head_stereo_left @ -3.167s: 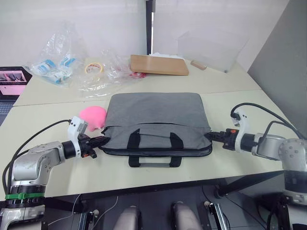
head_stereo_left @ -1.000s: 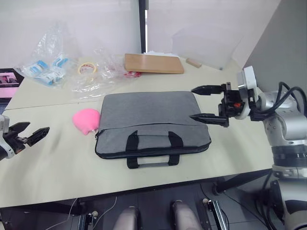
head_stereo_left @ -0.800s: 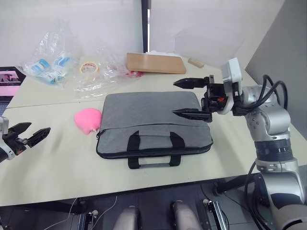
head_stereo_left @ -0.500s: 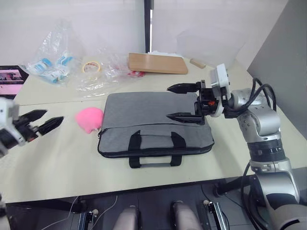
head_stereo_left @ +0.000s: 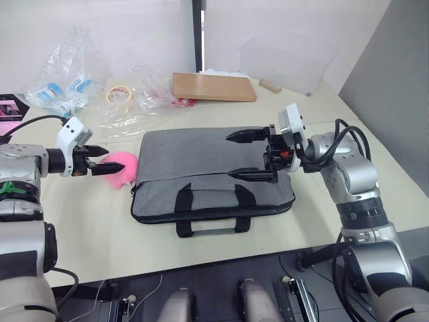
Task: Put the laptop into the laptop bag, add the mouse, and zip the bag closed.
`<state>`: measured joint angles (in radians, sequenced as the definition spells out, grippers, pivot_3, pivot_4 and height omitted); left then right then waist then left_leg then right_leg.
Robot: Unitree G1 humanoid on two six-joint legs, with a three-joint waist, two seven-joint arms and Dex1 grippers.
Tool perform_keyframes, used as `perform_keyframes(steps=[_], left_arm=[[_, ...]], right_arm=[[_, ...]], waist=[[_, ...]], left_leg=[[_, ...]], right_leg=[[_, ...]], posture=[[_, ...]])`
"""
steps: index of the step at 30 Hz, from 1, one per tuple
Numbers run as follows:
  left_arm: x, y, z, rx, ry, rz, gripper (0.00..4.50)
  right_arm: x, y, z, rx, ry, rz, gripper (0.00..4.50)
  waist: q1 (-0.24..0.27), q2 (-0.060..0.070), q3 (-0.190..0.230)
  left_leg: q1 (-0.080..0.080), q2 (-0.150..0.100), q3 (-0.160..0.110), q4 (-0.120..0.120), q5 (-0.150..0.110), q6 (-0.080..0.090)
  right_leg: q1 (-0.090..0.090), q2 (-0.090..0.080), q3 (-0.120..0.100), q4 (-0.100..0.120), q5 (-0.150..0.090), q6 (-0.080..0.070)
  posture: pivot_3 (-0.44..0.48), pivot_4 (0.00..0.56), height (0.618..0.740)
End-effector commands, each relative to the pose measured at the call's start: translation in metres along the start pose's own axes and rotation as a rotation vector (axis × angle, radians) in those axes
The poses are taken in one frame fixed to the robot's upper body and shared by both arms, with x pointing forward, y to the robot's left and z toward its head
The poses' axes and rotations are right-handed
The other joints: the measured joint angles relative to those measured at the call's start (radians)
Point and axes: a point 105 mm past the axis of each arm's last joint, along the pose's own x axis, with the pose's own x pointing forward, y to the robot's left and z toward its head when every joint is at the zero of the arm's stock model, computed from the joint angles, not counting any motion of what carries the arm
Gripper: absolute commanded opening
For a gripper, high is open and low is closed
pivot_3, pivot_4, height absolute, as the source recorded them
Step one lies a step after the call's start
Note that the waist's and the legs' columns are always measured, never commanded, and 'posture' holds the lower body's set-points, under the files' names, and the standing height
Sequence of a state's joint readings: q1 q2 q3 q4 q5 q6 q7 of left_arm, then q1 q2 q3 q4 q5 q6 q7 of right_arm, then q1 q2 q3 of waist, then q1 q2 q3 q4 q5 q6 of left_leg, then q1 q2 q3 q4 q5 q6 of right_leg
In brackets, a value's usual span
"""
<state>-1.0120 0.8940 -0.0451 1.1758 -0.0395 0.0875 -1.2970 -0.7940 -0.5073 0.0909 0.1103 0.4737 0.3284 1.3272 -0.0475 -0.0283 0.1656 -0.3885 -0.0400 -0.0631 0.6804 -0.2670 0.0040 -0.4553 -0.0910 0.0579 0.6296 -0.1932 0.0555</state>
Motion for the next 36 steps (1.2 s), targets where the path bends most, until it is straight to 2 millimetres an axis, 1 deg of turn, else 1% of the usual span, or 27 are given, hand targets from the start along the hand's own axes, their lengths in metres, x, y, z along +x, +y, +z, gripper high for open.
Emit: perform_keyframes(steps=[1, 3, 5, 8, 11, 12, 15, 18, 21, 24, 27, 32, 35, 36], left_arm=[[-0.001, -0.001, -0.001, 0.034, 0.033, -0.018, 3.68], [-0.001, -0.001, -0.002, 0.039, 0.043, -0.022, 3.00], [-0.003, -0.001, -0.003, 0.038, 0.044, -0.030, 2.37], [-0.004, -0.002, -0.005, 0.035, 0.037, -0.037, 1.38], [-0.006, -0.003, -0.007, 0.030, 0.030, -0.047, 0.39], [-0.008, -0.003, -0.007, 0.024, 0.020, -0.047, 0.10], [-0.011, -0.004, -0.011, 0.016, 0.011, -0.044, 0.05], [-0.015, -0.004, -0.013, 0.013, 0.002, -0.040, 0.05], [-0.023, -0.006, -0.016, -0.018, -0.024, -0.046, 0.05], [-0.030, -0.008, -0.021, -0.028, -0.027, -0.041, 0.05], [-0.036, -0.009, -0.025, -0.038, -0.027, -0.025, 0.00], [-0.039, -0.009, -0.029, -0.049, -0.028, -0.001, 0.00], [-0.039, -0.010, -0.029, -0.050, -0.030, 0.002, 0.00], [-0.039, -0.010, -0.028, -0.050, -0.031, 0.003, 0.00]], right_arm=[[0.002, 0.002, 0.004, -0.042, -0.006, 0.006, 4.50], [0.008, 0.000, -0.001, -0.047, 0.000, 0.005, 4.50], [0.022, -0.003, -0.008, -0.054, -0.007, 0.012, 4.50], [0.038, -0.006, -0.012, -0.063, -0.026, 0.029, 4.50], [0.047, -0.007, -0.014, -0.071, -0.040, 0.045, 4.50], [0.053, -0.010, -0.018, -0.066, -0.038, 0.043, 4.50], [0.067, -0.018, -0.032, -0.047, -0.020, 0.026, 4.50], [0.074, -0.024, -0.047, -0.036, 0.019, 0.007, 4.50], [0.077, -0.026, -0.074, 0.003, 0.095, -0.009, 4.50], [0.076, -0.027, -0.089, 0.031, 0.117, -0.033, 4.50], [0.074, -0.020, -0.093, 0.089, 0.087, 0.015, 3.74], [0.078, -0.023, -0.090, 0.112, 0.052, -0.005, 2.00], [0.079, -0.025, -0.093, 0.105, 0.082, -0.013, 0.94], [0.078, -0.026, -0.098, 0.097, 0.116, -0.024, 0.62]], waist=[[0.000, 0.000, 0.000], [-0.001, 0.000, 0.000], [-0.003, 0.000, 0.000], [-0.006, 0.000, 0.000], [-0.009, 0.000, 0.000], [-0.008, 0.000, 0.000], [-0.016, 0.000, 0.000], [-0.022, 0.000, 0.000], [-0.025, 0.000, 0.000], [-0.030, 0.000, 0.000], [-0.039, 0.000, 0.000], [-0.044, 0.000, 0.000], [-0.047, 0.000, 0.000], [-0.048, 0.000, 0.000]], left_leg=[[0.000, 0.000, 0.000, 0.000, 0.000, 0.000], [0.000, 0.000, 0.000, 0.000, 0.000, 0.000], [0.000, 0.000, 0.001, 0.000, 0.000, 0.000], [0.001, 0.000, 0.002, 0.000, 0.000, 0.000], [0.001, 0.000, 0.002, 0.000, 0.000, 0.000], [0.000, 0.000, 0.002, 0.000, 0.000, 0.000], [0.001, 0.000, 0.001, 0.000, 0.000, 0.000], [0.002, 0.000, 0.001, 0.000, 0.000, -0.001], [0.002, 0.000, 0.001, 0.000, 0.000, -0.001], [0.003, 0.000, 0.001, -0.001, 0.000, -0.001], [0.005, 0.001, -0.005, -0.001, 0.000, -0.001], [0.008, 0.000, -0.007, -0.001, 0.000, -0.001], [0.009, 0.000, -0.007, -0.001, 0.000, -0.001], [0.009, 0.000, -0.007, -0.001, 0.000, -0.001]], right_leg=[[-0.001, 0.000, 0.000, 0.000, 0.000, 0.000], [-0.001, 0.000, 0.000, 0.001, 0.000, 0.000], [-0.001, 0.000, 0.000, 0.001, 0.000, 0.000], [-0.001, 0.000, 0.000, 0.002, 0.000, 0.000], [-0.001, 0.000, 0.000, 0.002, 0.000, 0.000], [-0.001, -0.001, 0.000, 0.002, 0.000, 0.000], [-0.001, -0.001, 0.000, 0.002, 0.000, 0.000], [-0.001, 0.000, 0.000, 0.003, 0.000, 0.000], [-0.002, -0.001, 0.000, 0.004, 0.000, 0.000], [-0.002, 0.000, 0.000, 0.004, 0.000, 0.000], [-0.001, -0.001, 0.000, 0.005, 0.001, -0.001], [-0.001, -0.001, 0.000, 0.009, 0.001, -0.001], [-0.001, -0.001, 0.000, 0.010, 0.001, -0.001], [-0.001, -0.001, 0.000, 0.011, 0.001, -0.001]], posture=[[0.000, 0.150, 0.740], [0.000, 0.150, 0.740], [0.000, 0.150, 0.740], [0.000, 0.150, 0.740], [0.000, 0.150, 0.740], [0.000, 0.150, 0.740], [0.000, 0.150, 0.740], [0.000, 0.150, 0.740], [0.000, 0.150, 0.740], [0.000, 0.150, 0.740], [0.000, 0.150, 0.740], [0.000, 0.150, 0.740], [0.000, 0.150, 0.740], [0.000, 0.150, 0.740]])
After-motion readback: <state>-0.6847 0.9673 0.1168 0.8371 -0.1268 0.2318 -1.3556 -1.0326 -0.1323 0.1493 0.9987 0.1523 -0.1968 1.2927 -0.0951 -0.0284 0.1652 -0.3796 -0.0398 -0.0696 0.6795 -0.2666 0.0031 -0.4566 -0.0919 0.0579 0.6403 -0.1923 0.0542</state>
